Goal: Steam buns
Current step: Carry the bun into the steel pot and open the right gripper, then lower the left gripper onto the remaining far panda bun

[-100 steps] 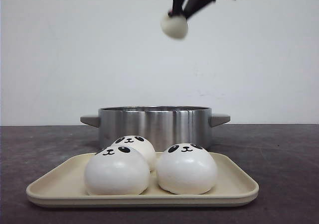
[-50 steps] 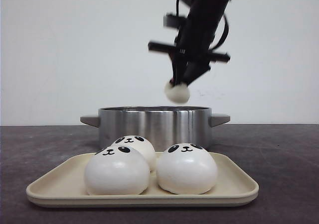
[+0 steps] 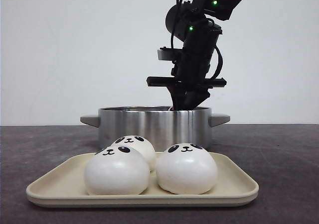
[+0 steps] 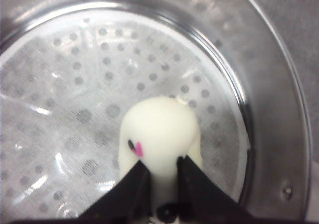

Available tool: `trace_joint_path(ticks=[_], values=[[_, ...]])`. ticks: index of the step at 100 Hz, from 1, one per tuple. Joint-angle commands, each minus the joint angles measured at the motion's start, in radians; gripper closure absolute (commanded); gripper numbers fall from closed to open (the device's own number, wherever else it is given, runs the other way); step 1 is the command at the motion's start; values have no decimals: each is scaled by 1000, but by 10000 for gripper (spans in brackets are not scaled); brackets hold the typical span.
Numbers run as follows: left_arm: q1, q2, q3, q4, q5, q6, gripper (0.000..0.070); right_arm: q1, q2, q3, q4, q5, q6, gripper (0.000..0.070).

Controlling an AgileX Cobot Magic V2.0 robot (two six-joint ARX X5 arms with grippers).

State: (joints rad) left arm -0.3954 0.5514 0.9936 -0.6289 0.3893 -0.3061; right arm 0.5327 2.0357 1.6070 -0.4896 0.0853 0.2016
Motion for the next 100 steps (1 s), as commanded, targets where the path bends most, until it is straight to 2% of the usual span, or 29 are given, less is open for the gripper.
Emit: trace_joint_path(ticks=[1, 5, 9, 24, 37, 40, 42, 45, 50, 51, 60, 84, 100], values=[[-4, 5, 11, -1, -5, 0, 73, 6, 17, 13, 12, 19, -12, 335], [-4, 5, 11, -7, -5, 1, 73, 6, 17, 13, 11, 25, -12, 225], [-4, 5, 11, -10, -6, 3, 73, 6, 17, 13, 10, 30, -12, 178], [-4, 5, 11, -11, -8, 3, 73, 6, 17, 13, 17, 54, -12, 175], [-4, 5, 11, -16, -8, 2, 73, 6, 7, 47, -21, 42, -6, 181], [-4, 5, 11, -24, -8, 2, 73, 8, 2, 65, -47, 37, -3, 221], [-4, 5, 11, -29, -8, 1, 73, 8, -2, 77, -65, 34, -3, 284], [-4, 6, 11, -37, -9, 1, 76, 10, -13, 94, -92, 26, -3, 416], [-4, 13, 11, -53, -16, 2, 82, 16, -33, 119, -126, 10, -3, 675], [-4, 15, 11, -56, -17, 2, 86, 18, -39, 123, -131, 7, -3, 700], [-4, 50, 11, -77, -20, 2, 149, 40, -118, 129, -149, -10, -4, 682], [-39, 251, 11, -135, -20, -1, 144, 182, -446, 129, -166, -5, -25, 683], [-110, 412, 11, -134, -47, -3, 144, 313, -660, 129, -163, 97, -26, 684]])
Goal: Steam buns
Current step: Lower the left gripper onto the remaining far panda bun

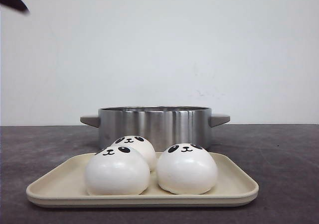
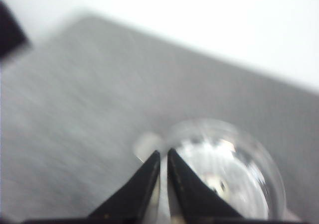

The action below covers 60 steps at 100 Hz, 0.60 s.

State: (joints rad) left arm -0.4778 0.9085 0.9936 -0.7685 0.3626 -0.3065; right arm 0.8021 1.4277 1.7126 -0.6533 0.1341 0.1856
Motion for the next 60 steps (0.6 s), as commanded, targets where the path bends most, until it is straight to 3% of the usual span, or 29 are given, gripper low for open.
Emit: trace_joint_path(ticks=[1, 10, 22, 44, 60], values=[[-33, 65, 11, 6, -26, -3, 144, 51, -63, 24, 1, 57, -9, 684], [-75, 159, 11, 8, -79, -5, 130, 111, -146, 24, -7, 124, -7, 684], [-111, 279, 11, 43, -118, -5, 14, 156, -223, 24, -31, 201, -10, 684], [-154, 465, 12, 162, -131, -28, 24, 165, -282, 23, -121, 313, -2, 684], [-183, 565, 12, 233, -186, -28, 23, 165, -285, 23, -188, 341, 33, 684]])
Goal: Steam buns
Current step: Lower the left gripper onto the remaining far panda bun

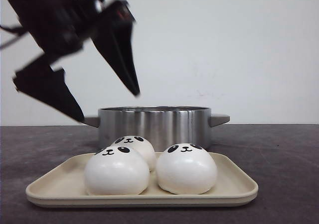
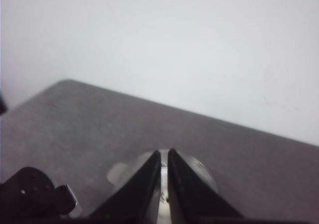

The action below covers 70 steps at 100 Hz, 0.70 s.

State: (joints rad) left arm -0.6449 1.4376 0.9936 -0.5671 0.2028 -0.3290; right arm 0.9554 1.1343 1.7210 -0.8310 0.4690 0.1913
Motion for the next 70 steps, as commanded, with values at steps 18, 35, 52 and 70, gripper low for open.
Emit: trace_joint_path(ticks=[18, 35, 52, 70], values=[[-38, 116, 13, 105, -76, -53, 23, 11, 14, 14, -24, 49, 68, 684], [-39, 157, 13, 152, -77, -84, 43, 11, 14, 14, -29, 58, 71, 684], [-39, 183, 13, 152, -87, -84, 162, 11, 14, 14, -46, 58, 79, 684], [-39, 214, 13, 152, -91, -111, 173, 11, 14, 14, -53, 58, 83, 684]])
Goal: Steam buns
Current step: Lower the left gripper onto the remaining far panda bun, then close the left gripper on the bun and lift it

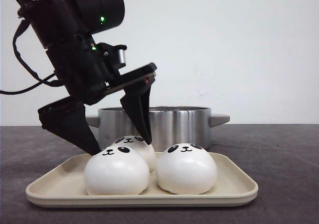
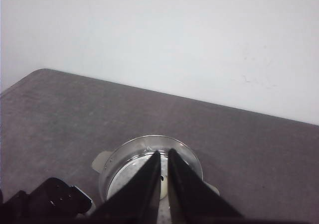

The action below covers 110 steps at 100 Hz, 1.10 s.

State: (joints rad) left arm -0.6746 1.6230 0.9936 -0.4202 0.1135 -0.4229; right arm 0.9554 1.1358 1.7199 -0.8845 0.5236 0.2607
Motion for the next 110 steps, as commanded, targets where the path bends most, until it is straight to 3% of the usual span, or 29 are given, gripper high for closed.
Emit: trace_joint_path(ticks=[1, 11, 28, 38, 50, 66, 90, 97, 110], values=[[-9, 29, 13, 3, -2, -18, 183, 11, 13, 15, 0, 4, 13, 684], [-9, 37, 13, -6, -13, -17, 275, 11, 13, 15, -10, 5, 13, 684], [-9, 48, 13, -2, -43, -19, 261, 11, 13, 15, -11, 5, 14, 684], [-9, 54, 13, 6, -47, -16, 219, 11, 13, 15, -16, 4, 16, 684], [-9, 64, 13, 8, -47, -16, 240, 11, 13, 15, -21, 4, 18, 684], [-9, 65, 13, 15, -48, -16, 450, 11, 13, 15, -27, 4, 20, 684], [-5, 65, 13, 35, -84, -16, 492, 11, 13, 15, -46, 4, 24, 684], [-5, 65, 13, 34, -85, -15, 700, 11, 13, 15, -47, 4, 24, 684], [-5, 65, 13, 33, -85, -8, 691, 11, 13, 15, -50, 4, 24, 684]])
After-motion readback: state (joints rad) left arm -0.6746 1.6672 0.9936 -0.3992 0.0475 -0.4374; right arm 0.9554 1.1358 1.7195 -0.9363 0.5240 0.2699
